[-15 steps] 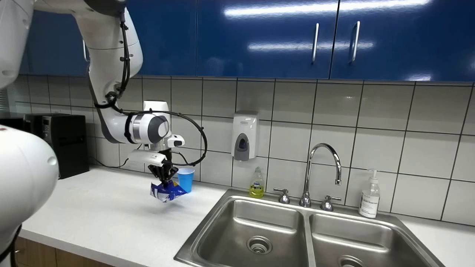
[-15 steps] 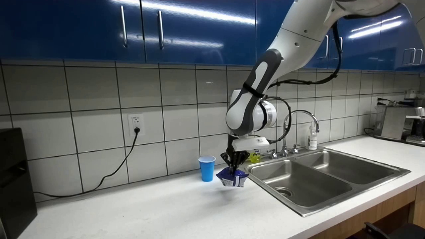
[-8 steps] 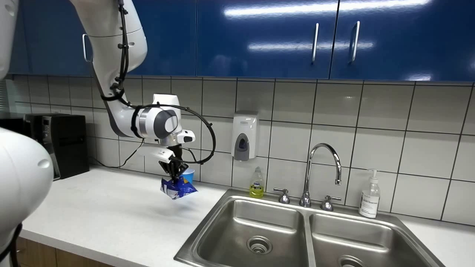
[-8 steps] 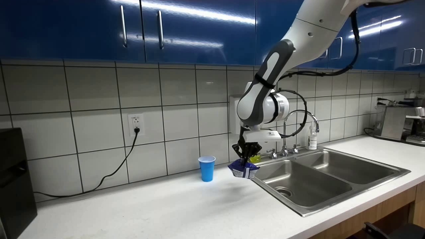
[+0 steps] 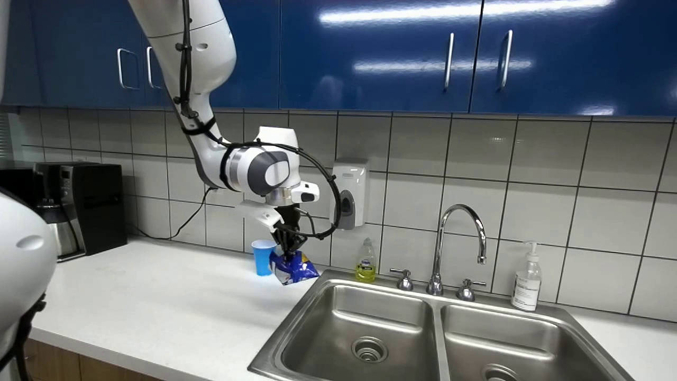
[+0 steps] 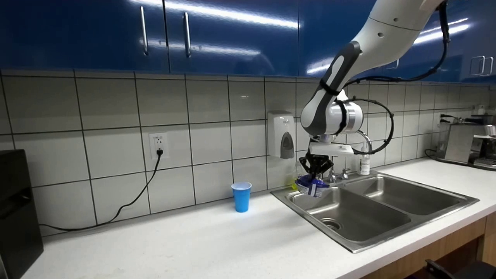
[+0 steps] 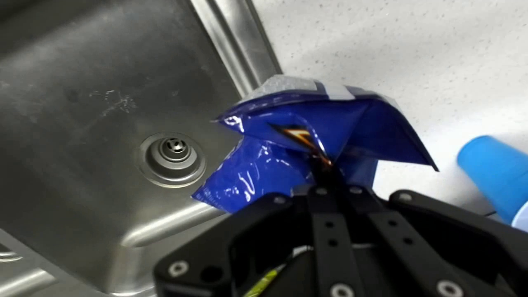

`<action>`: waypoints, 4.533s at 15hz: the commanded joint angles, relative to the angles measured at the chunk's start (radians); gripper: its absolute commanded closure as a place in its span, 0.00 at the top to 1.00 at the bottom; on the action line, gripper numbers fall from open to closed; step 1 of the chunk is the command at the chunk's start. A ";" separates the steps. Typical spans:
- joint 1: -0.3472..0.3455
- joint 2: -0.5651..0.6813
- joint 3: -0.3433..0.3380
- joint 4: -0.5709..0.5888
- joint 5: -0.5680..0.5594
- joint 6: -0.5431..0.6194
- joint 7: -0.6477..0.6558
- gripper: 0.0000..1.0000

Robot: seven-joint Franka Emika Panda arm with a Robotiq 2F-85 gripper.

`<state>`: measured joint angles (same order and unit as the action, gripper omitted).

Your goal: Put the blue packet in the left sink

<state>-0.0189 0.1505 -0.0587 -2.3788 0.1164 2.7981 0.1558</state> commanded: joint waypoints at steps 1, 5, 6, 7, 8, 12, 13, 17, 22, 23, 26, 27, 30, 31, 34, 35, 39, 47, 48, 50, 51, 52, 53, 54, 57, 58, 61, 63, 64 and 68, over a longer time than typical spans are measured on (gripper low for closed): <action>-0.072 -0.030 -0.021 0.010 0.054 -0.053 -0.073 0.00; -0.136 0.005 -0.055 0.060 0.085 -0.093 -0.132 0.00; -0.150 0.021 -0.062 0.078 0.093 -0.104 -0.147 0.00; -0.163 0.036 -0.068 0.095 0.102 -0.115 -0.161 0.00; -0.178 0.061 -0.072 0.119 0.115 -0.120 -0.177 0.00; -0.233 0.176 -0.079 0.223 0.145 -0.140 -0.215 0.00; -0.247 0.213 -0.077 0.254 0.147 -0.141 -0.220 0.00; -0.290 0.349 -0.070 0.367 0.134 -0.154 -0.210 0.00; -0.310 0.482 -0.064 0.470 0.115 -0.174 -0.197 0.00; -0.312 0.507 -0.060 0.488 0.114 -0.178 -0.198 0.00; -0.308 0.563 -0.058 0.519 0.106 -0.186 -0.196 0.00; -0.306 0.573 -0.059 0.524 0.103 -0.189 -0.196 0.00; -0.301 0.613 -0.052 0.529 0.095 -0.183 -0.200 0.00; -0.298 0.626 -0.051 0.533 0.090 -0.183 -0.199 0.00; -0.291 0.650 -0.051 0.528 0.079 -0.182 -0.197 0.00; -0.291 0.658 -0.050 0.530 0.076 -0.180 -0.197 0.00; -0.286 0.670 -0.052 0.524 0.061 -0.177 -0.194 0.00; -0.283 0.678 -0.049 0.512 0.050 -0.170 -0.198 0.00; -0.282 0.680 -0.050 0.512 0.049 -0.169 -0.198 0.00; -0.280 0.685 -0.052 0.511 0.048 -0.167 -0.197 0.00; -0.279 0.688 -0.053 0.510 0.047 -0.166 -0.197 0.00; -0.279 0.690 -0.053 0.509 0.046 -0.165 -0.197 0.00; -0.279 0.691 -0.053 0.507 0.045 -0.164 -0.197 0.00; -0.278 0.692 -0.053 0.506 0.044 -0.163 -0.197 0.00; -0.273 0.689 -0.056 0.501 0.040 -0.162 -0.194 0.04; -0.272 0.685 -0.055 0.498 0.040 -0.160 -0.192 0.27; -0.267 0.657 -0.052 0.479 0.041 -0.158 -0.193 0.41; -0.263 0.621 -0.046 0.456 0.043 -0.154 -0.198 0.56; -0.260 0.596 -0.044 0.439 0.045 -0.149 -0.200 0.63; -0.243 0.493 -0.039 0.377 0.049 -0.142 -0.200 0.94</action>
<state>-0.2629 0.7596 -0.1118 -1.9083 0.1765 2.6509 -0.0288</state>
